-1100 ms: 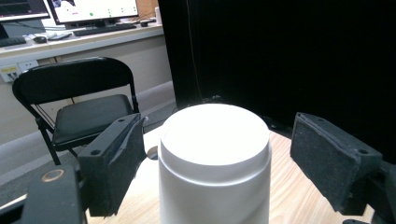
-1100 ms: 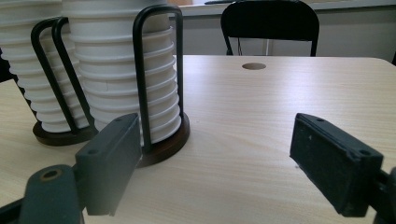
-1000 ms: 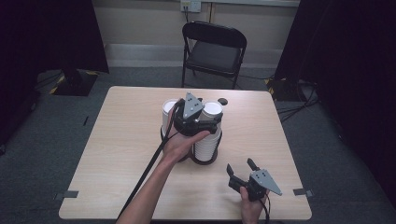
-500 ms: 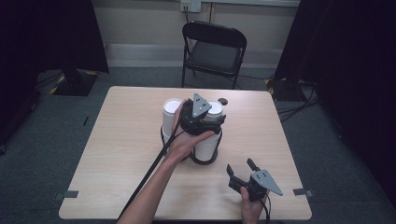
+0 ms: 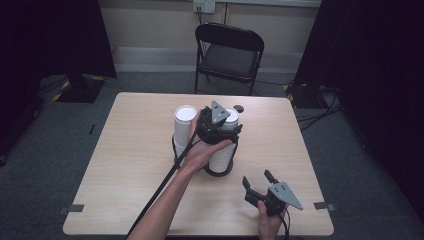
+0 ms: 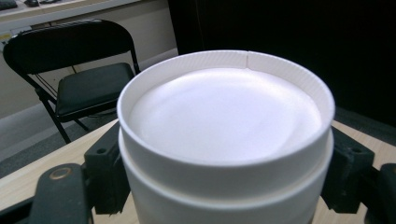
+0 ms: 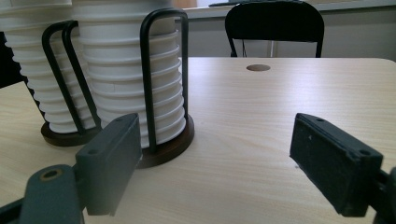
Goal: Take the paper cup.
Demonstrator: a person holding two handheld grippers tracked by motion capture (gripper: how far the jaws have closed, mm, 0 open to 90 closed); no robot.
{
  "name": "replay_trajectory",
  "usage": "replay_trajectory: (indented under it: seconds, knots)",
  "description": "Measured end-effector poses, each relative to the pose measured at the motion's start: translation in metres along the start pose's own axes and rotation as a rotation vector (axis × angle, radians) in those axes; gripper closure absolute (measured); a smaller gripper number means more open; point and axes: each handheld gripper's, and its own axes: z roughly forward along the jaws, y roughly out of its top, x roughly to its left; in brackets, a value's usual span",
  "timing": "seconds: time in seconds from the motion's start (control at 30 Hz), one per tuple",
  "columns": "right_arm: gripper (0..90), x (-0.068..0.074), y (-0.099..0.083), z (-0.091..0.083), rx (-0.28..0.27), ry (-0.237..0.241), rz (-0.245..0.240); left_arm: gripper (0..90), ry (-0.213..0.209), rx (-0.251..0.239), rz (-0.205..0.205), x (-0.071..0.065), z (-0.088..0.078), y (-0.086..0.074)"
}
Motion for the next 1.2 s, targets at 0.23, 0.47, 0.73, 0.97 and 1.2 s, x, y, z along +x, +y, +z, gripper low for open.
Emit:
replay_trajectory:
  seconds: [0.23,0.47,0.73,0.97,1.2]
  knots:
    - [16.1,0.0,0.0,0.0,-0.003,-0.002,-0.002,21.0,-0.015,0.004,0.001,0.001,-0.001,0.003]
    - [16.1,0.0,0.0,0.0,-0.003,-0.003,0.001,21.2,-0.03,-0.039,-0.013,0.003,-0.005,0.007]
    - [16.0,0.0,0.0,0.0,-0.006,-0.004,0.0,21.4,-0.029,-0.077,-0.067,0.006,-0.011,0.01]
    - [16.0,0.0,0.0,0.0,-0.005,-0.001,0.002,21.5,-0.059,-0.11,-0.072,0.011,-0.015,0.012]
    - [16.0,-0.001,0.0,-0.001,-0.006,0.003,0.006,21.6,-0.064,-0.175,-0.045,0.009,-0.026,0.022]
